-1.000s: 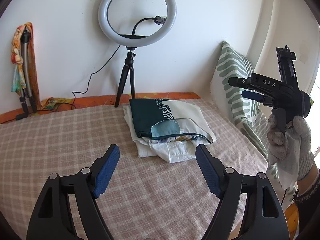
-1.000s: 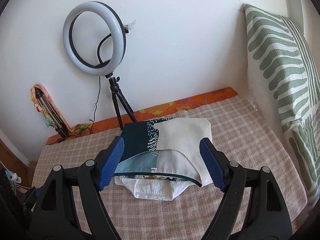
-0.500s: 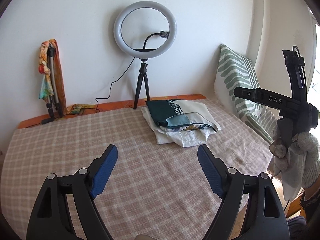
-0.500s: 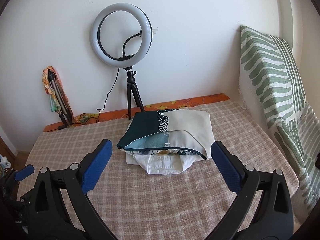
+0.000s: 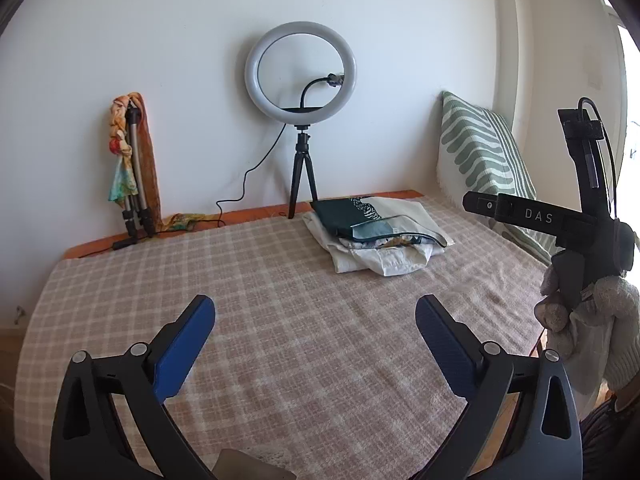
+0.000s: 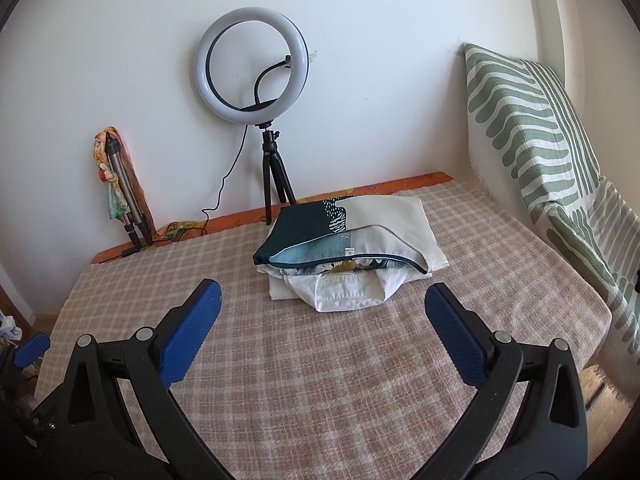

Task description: Fold small clothes

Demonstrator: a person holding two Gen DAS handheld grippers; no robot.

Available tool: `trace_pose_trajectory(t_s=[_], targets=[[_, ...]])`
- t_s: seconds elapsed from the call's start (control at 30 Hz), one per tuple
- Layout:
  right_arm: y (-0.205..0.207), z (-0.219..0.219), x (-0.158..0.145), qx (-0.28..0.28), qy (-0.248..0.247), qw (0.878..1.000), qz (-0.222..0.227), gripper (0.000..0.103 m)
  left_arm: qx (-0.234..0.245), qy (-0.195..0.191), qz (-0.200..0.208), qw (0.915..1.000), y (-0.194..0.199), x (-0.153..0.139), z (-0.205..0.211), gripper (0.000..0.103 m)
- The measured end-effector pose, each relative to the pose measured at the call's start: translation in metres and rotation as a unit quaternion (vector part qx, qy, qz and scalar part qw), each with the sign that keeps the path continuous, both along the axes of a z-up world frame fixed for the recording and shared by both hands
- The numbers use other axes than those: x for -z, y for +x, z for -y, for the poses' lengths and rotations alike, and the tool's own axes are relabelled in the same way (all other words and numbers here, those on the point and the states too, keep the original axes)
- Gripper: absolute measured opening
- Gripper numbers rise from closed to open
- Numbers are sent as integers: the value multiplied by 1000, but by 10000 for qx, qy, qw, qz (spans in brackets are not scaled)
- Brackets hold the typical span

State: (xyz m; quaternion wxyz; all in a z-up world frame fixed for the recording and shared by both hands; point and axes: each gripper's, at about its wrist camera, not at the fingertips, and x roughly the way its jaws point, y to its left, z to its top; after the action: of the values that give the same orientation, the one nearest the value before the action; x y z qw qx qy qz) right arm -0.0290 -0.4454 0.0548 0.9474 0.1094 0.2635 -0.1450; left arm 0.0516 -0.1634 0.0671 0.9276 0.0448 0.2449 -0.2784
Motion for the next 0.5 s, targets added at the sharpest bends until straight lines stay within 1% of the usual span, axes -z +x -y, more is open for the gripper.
trace_pose_trajectory(t_s=[0.07,0.2,0.33,0.5], targets=[[-1,-1,4,60,-64,10000,24,103,-49,72,21,10000,-1,-1,0,101],[-5,-5,11,161,-212,9995,194,103,-178,23,94,9998,-2,0,-3,102],[-5,-8,16,98,-213,9992,316,103,-233,164,153,9995,-7,4,-3,102],[-2,-15,19,-2,-354,9989,317,103,-233,224,147,9994,-11,7,-2,102]])
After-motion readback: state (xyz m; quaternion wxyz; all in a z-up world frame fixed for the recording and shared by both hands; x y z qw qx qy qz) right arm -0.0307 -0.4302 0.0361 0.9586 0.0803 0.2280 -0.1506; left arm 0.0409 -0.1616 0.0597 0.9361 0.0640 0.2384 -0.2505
